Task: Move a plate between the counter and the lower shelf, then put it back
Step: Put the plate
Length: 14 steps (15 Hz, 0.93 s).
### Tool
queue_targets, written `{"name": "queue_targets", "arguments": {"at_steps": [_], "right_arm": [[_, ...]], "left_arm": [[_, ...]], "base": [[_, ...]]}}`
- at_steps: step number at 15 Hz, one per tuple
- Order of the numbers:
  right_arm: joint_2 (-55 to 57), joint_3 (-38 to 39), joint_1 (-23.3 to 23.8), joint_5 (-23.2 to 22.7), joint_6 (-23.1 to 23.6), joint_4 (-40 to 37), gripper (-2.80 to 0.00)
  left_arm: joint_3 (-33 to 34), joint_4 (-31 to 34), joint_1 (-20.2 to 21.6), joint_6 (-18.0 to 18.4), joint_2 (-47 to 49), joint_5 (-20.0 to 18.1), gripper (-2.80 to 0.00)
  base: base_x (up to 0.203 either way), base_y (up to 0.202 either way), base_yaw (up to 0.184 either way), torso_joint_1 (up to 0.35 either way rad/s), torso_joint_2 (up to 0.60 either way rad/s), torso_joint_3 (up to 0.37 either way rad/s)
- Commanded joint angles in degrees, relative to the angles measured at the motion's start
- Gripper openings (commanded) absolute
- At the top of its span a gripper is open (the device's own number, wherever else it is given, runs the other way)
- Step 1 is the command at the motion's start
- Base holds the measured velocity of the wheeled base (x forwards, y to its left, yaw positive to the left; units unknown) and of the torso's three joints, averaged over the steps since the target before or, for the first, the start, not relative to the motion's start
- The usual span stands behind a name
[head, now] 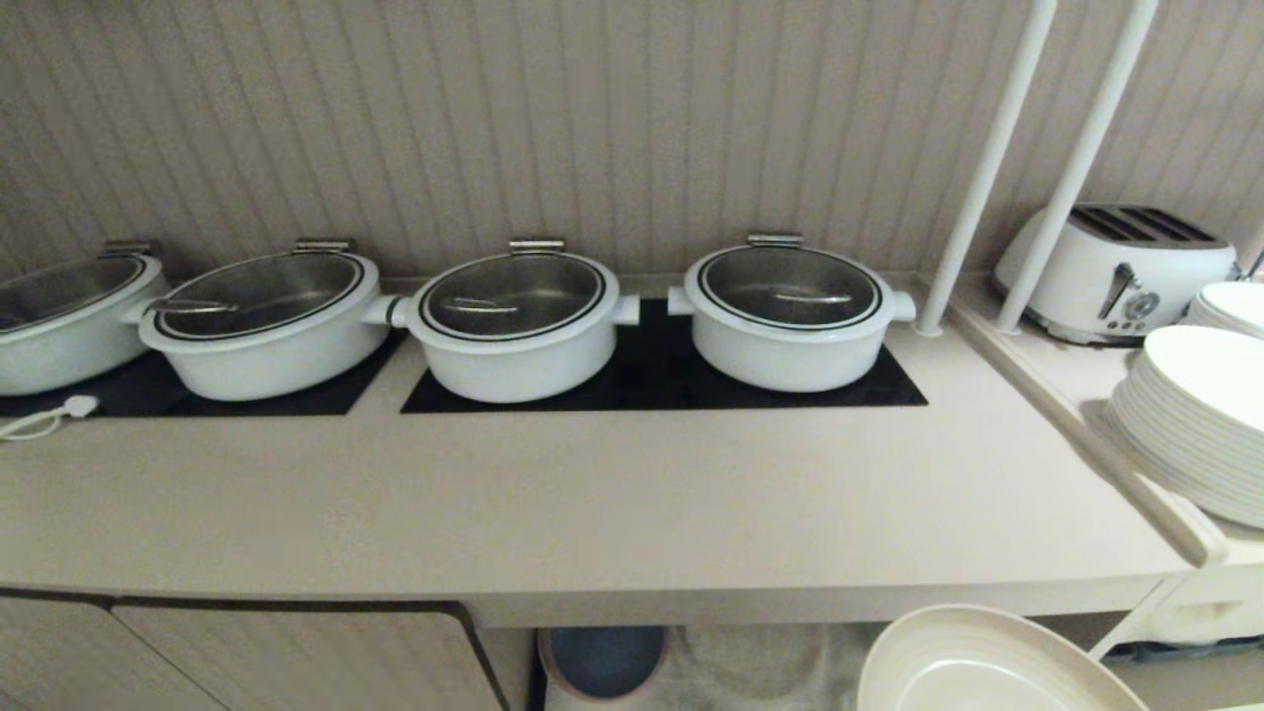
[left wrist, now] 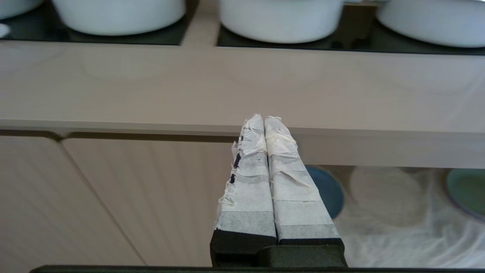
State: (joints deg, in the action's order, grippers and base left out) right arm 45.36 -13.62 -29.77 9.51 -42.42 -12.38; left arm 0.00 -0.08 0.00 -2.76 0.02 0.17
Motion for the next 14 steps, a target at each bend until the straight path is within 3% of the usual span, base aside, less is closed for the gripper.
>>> {"name": "queue_targets", "arguments": {"at_steps": [1, 14], "right_arm": [[0.1, 0.1, 0.0, 0.1, -0.3, -0.1, -2.8], [0.2, 0.0, -0.3, 0.1, -0.3, -0.1, -2.8]], "left_arm": [[0.0, 0.0, 0.0, 0.0, 0.0, -0.1, -2.8], [0.0, 0.0, 0.0, 0.0, 0.0, -0.1, -2.8]], "base": [[0.0, 0.195, -0.005, 0.003, 0.0, 0.002], [0.0, 0.197, -0.001, 0.002, 0.0, 0.003]]}}
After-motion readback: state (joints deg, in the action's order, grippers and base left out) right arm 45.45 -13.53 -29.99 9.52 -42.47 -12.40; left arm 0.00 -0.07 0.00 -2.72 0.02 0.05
